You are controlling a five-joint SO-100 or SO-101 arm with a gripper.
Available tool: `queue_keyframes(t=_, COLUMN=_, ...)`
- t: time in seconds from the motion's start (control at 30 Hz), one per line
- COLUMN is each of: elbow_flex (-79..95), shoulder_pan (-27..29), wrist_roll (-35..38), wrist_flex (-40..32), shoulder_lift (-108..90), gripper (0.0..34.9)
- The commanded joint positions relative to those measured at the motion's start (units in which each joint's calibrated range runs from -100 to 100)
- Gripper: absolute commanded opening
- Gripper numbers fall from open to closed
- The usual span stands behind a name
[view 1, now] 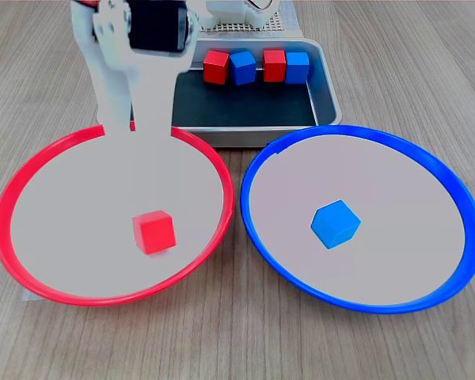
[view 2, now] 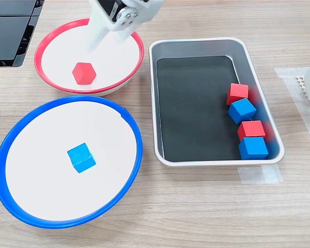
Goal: Move six blocks from tray to matching dishes
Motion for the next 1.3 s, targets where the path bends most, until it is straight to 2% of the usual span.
queue_keyframes(t=0.0, elbow_flex=5.82, shoulder_pan=-0.52, wrist_roll=4.88, wrist_flex=12.66, shoulder_lift=-12.83, gripper=0.4)
queue_keyframes(t=0.1, elbow_flex=15.74, shoulder_pan=0.14, wrist_roll=8.94, wrist_flex=20.42, shoulder_lift=-22.47, gripper=0.4)
queue_keyframes(t=0.2, elbow_flex=26.58, shoulder_pan=1.64, wrist_roll=12.94, wrist_flex=22.82, shoulder_lift=-30.06, gripper=0.4)
queue_keyframes(t=0.23, elbow_flex=30.76, shoulder_pan=2.39, wrist_roll=14.55, wrist_flex=22.9, shoulder_lift=-32.62, gripper=1.8)
queue_keyframes(t=0.33, elbow_flex=41.51, shoulder_pan=3.34, wrist_roll=17.34, wrist_flex=20.51, shoulder_lift=-39.36, gripper=9.1)
queue_keyframes(t=0.43, elbow_flex=45.42, shoulder_pan=2.49, wrist_roll=17.63, wrist_flex=19.68, shoulder_lift=-42.17, gripper=14.0)
queue_keyframes(t=0.5, elbow_flex=46.51, shoulder_pan=2.11, wrist_roll=17.53, wrist_flex=19.52, shoulder_lift=-42.94, gripper=15.7)
queue_keyframes(t=0.97, elbow_flex=52.43, shoulder_pan=-0.62, wrist_roll=17.09, wrist_flex=12.17, shoulder_lift=-42.34, gripper=15.9)
queue_keyframes(t=1.27, elbow_flex=56.16, shoulder_pan=-0.99, wrist_roll=19.44, wrist_flex=11.76, shoulder_lift=-42.0, gripper=15.8)
